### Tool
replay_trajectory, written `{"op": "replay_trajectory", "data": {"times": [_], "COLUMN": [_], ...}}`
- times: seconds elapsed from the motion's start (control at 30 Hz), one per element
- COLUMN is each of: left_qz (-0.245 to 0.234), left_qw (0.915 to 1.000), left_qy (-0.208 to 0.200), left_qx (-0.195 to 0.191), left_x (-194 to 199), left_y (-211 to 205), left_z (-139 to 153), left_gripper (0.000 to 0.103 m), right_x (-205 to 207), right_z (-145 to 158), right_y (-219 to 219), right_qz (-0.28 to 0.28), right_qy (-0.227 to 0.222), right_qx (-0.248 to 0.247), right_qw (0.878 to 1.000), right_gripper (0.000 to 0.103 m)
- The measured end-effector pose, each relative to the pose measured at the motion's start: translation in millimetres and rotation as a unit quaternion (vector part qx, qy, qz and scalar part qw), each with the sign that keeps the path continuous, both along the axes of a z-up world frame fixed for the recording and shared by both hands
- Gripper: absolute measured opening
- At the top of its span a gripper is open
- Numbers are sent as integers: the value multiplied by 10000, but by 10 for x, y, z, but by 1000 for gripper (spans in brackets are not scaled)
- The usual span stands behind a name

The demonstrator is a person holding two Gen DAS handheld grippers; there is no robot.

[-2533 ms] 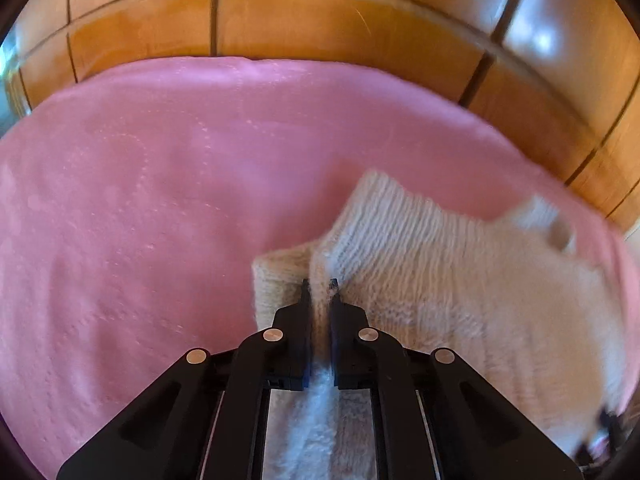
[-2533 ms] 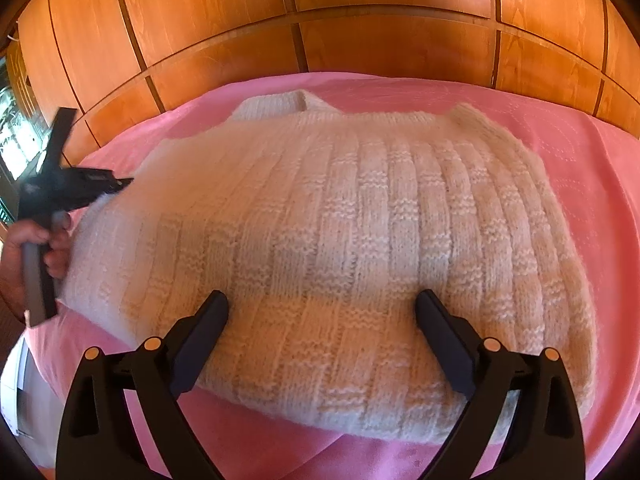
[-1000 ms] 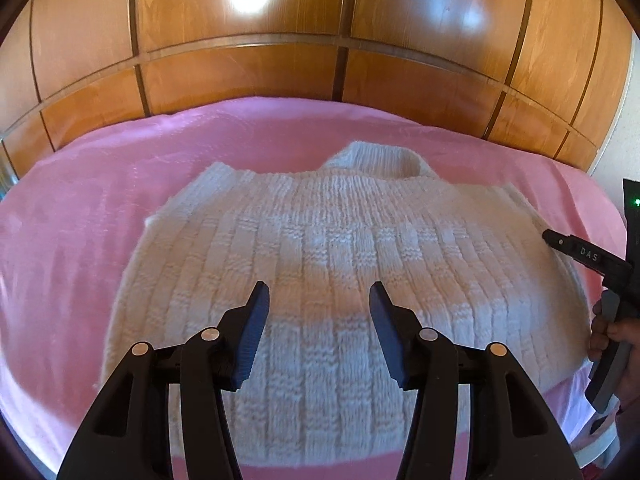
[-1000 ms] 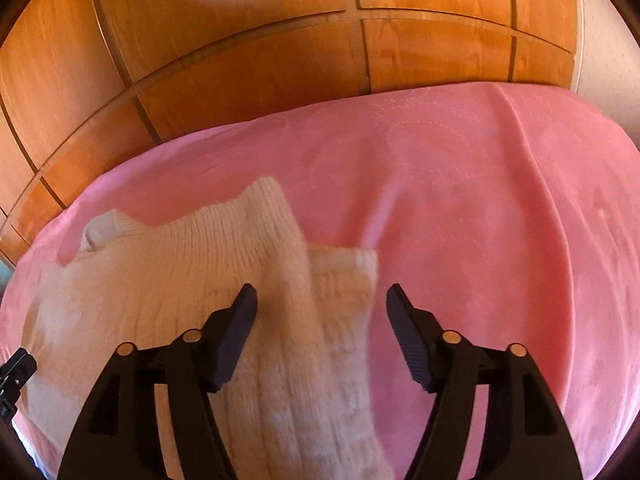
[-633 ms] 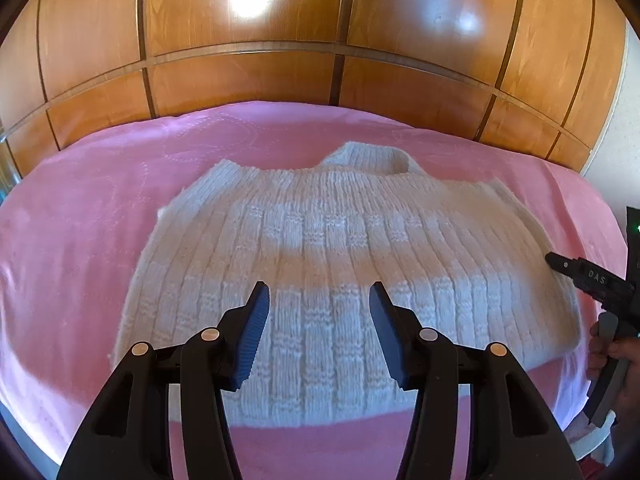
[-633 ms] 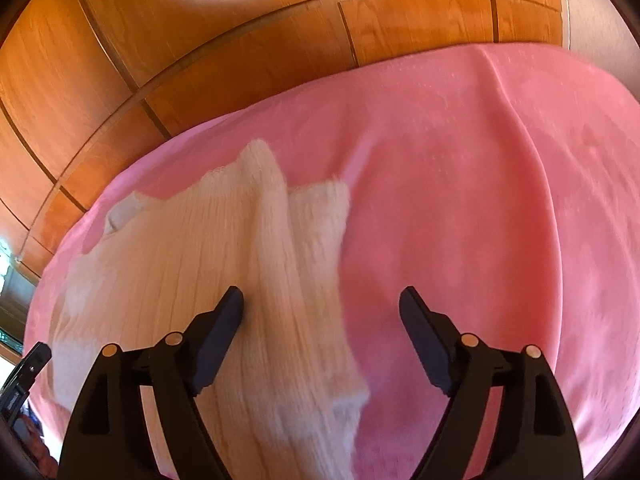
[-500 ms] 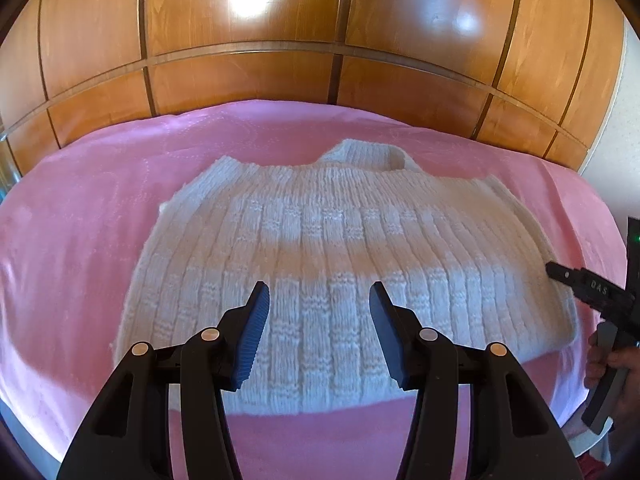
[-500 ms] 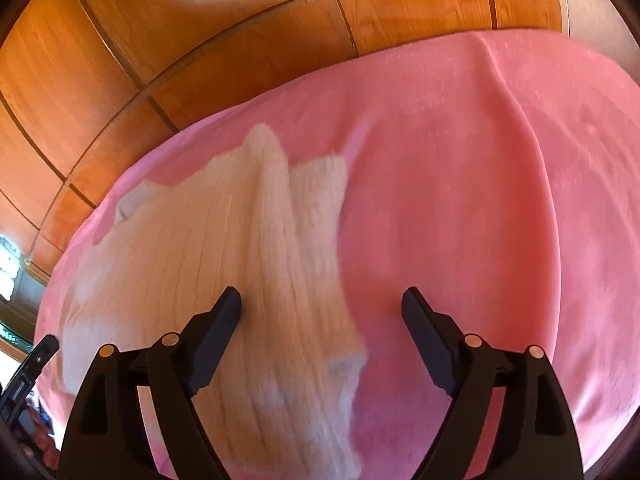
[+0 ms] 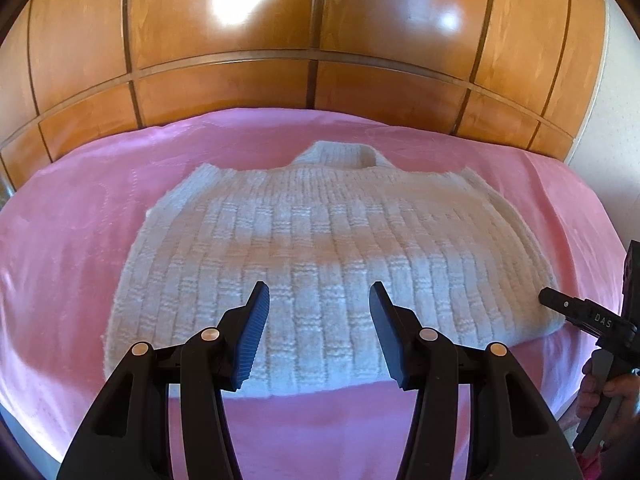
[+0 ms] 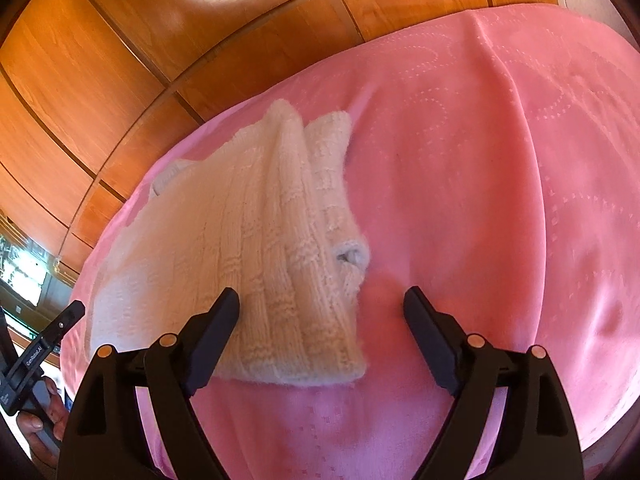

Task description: Fold small clothes

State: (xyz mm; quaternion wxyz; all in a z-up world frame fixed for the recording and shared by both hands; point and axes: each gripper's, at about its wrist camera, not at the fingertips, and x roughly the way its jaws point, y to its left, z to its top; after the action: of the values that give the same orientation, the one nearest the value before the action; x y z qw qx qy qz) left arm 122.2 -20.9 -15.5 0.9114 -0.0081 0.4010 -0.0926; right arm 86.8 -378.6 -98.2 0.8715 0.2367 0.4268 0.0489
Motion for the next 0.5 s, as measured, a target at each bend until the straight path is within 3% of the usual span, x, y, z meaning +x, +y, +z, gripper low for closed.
{"op": "replay_trajectory", "data": {"times": [0.5], "left_qz": [-552], "left_qw": [9983], "left_qy": [107], "left_qx": [181], "left_x": [162], "left_y": [-408], "left_z": [-70], "left_gripper": [51], "right_x": [-43], "right_z": [-75], "right_y": [-58], "right_qz": [44], "right_qy": [-205], "right_qx": [208], "right_qw": [9996], "right_gripper": [90]}}
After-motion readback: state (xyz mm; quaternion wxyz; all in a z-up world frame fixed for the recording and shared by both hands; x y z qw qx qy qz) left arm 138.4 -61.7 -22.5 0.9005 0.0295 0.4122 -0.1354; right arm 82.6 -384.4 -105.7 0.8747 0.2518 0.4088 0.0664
